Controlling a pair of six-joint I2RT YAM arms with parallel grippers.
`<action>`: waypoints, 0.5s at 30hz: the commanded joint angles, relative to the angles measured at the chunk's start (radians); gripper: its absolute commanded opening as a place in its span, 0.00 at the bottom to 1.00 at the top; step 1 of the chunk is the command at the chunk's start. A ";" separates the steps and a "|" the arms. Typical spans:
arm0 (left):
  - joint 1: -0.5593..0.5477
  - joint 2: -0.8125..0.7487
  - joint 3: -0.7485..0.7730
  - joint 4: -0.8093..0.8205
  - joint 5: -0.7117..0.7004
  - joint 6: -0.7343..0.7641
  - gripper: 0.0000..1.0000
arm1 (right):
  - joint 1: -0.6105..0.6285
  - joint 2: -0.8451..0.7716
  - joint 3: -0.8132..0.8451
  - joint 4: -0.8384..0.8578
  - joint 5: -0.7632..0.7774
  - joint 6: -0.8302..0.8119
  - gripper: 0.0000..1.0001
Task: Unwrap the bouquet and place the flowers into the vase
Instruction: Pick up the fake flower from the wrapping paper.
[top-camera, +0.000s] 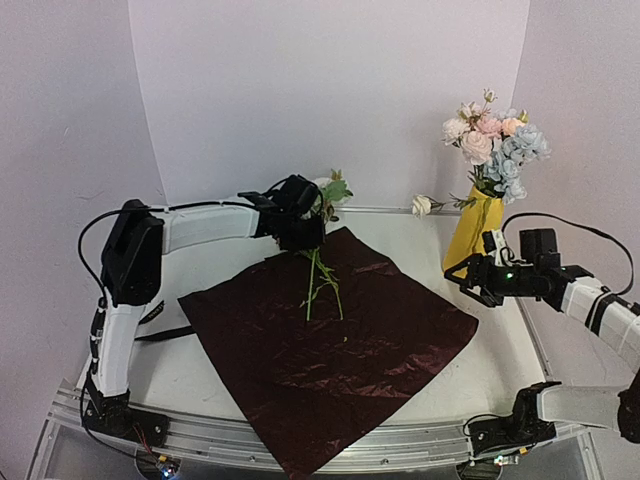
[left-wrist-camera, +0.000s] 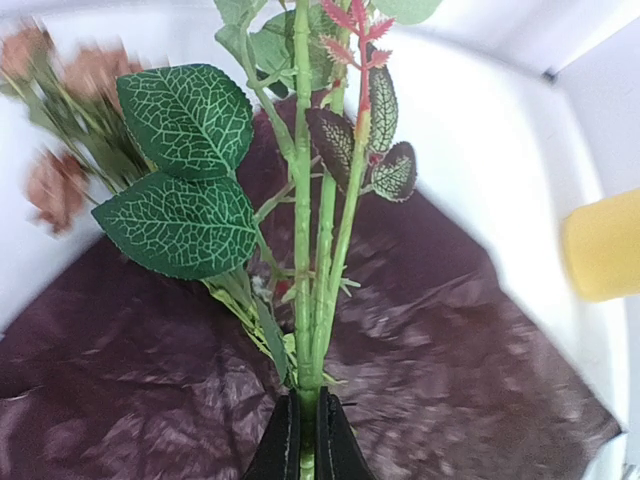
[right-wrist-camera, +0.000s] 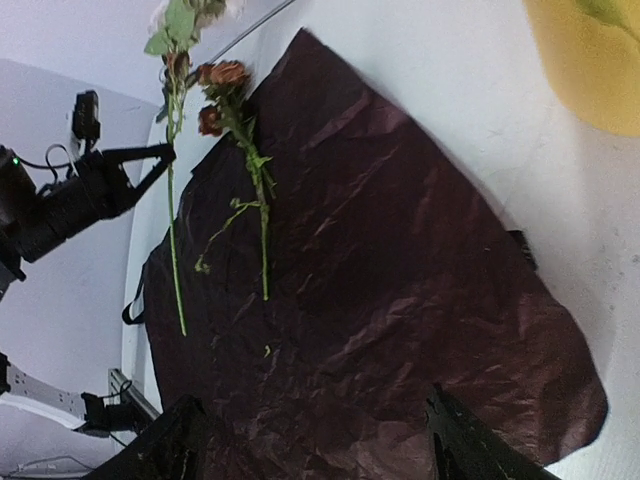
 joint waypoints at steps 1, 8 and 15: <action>0.000 -0.164 -0.044 0.016 -0.069 0.023 0.00 | 0.113 0.039 0.046 0.089 0.014 0.065 0.74; -0.001 -0.415 -0.199 0.021 -0.126 -0.007 0.00 | 0.268 -0.021 0.043 0.277 0.049 0.148 0.72; -0.017 -0.644 -0.327 0.141 0.094 0.008 0.00 | 0.523 0.019 0.265 0.264 0.216 0.119 0.71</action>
